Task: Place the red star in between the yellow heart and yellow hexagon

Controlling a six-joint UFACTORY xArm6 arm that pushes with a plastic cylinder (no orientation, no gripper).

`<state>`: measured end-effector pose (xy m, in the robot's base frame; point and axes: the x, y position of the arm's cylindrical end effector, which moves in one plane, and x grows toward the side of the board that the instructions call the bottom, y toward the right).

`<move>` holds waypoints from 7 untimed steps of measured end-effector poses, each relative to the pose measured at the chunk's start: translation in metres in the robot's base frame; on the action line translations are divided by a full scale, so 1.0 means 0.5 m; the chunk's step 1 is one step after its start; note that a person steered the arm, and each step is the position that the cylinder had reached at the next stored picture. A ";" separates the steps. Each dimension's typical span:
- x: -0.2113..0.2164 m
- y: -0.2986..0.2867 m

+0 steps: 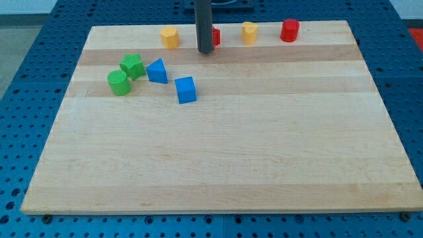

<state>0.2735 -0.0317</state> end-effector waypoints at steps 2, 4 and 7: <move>-0.004 0.000; -0.011 0.000; 0.018 -0.011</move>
